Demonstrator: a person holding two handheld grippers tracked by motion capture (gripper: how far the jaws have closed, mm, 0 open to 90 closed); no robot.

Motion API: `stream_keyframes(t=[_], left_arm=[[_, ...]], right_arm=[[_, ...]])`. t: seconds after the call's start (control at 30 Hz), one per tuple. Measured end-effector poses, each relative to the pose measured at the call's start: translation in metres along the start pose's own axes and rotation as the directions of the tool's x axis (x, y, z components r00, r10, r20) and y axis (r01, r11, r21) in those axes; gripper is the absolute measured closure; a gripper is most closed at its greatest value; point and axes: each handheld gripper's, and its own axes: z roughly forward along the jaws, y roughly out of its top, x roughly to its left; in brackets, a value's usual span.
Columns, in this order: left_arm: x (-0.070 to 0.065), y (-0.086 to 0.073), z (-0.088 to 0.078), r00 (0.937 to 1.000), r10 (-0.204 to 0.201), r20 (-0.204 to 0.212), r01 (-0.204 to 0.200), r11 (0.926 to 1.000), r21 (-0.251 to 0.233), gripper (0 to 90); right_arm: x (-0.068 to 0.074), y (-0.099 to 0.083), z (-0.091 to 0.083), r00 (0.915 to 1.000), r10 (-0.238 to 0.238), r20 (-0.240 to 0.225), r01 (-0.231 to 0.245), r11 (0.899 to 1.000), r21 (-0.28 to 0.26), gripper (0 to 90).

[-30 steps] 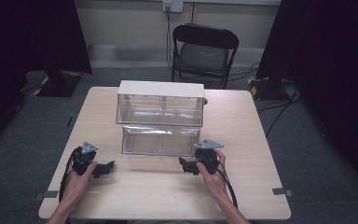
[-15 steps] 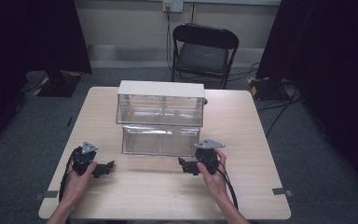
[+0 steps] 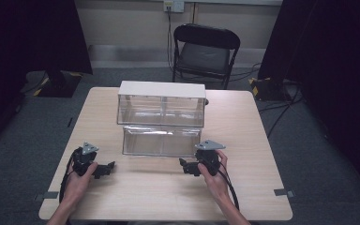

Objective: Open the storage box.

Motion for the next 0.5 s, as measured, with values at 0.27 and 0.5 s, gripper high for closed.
stream_keyframes(t=[0.27, 0.5], left_arm=[[0.0000, 0.0000, 0.0000, 1.0000, 0.000, 0.000, 0.000, 1.0000, 0.000, 0.0], [0.0000, 0.0000, 0.0000, 1.0000, 0.000, -0.001, 0.000, 1.0000, 0.000, 0.0]], right_arm=[[0.0023, 0.0010, -0.0006, 0.9999, 0.000, 0.014, 0.000, 1.000, 0.007, 10.4], [0.0029, 0.0016, -0.0016, 0.9998, -0.011, 0.018, 0.011, 1.000, 0.009, 10.3]])
